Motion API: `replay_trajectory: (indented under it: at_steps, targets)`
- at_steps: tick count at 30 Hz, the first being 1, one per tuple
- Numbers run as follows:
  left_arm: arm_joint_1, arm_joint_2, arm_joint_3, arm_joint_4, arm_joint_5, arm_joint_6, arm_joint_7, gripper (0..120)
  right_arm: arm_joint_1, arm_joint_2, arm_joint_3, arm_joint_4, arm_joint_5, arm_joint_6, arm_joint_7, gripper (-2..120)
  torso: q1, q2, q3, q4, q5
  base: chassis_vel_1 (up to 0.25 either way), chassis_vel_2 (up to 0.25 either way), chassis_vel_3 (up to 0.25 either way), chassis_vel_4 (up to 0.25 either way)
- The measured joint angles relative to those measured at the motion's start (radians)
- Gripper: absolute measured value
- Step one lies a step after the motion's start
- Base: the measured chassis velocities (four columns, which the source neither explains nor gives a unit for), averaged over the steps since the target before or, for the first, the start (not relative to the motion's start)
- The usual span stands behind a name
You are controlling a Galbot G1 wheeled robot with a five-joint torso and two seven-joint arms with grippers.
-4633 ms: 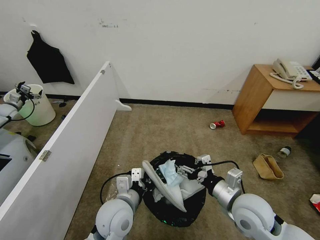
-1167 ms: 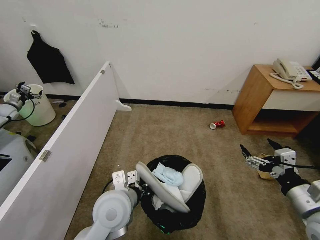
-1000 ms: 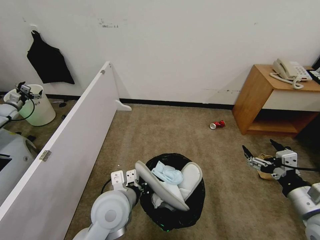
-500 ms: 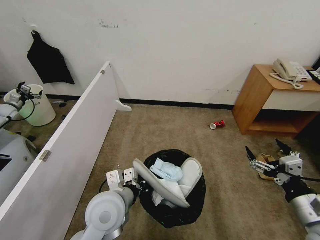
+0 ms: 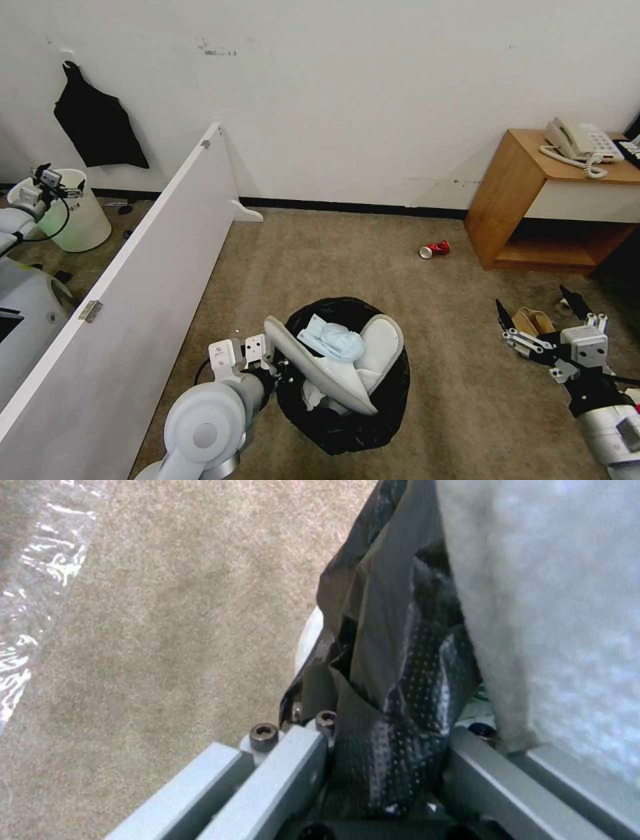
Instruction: Pick up the trash bin, then pick up the garbage from the floor and place it into the trash bin.
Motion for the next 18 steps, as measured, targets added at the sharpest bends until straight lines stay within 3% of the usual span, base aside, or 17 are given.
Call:
replay_trajectory:
  at_steps: [5,18]
  targets:
    - [0.007,0.019,-0.011,-0.002,0.008,0.000,0.024,0,-0.006,0.045,-0.010,-0.005,-0.034,0.024,-0.028,100,0.000,0.000,0.000,-0.0001,0.0000,0.000,0.000,0.000,0.000]
    - [0.014,0.023,-0.018,0.004,0.064,-0.001,0.077,0,-0.009,0.042,-0.013,-0.008,-0.030,0.024,-0.028,100,0.000,0.000,0.000,-0.0001,0.0001,0.000,0.000,0.000,0.000]
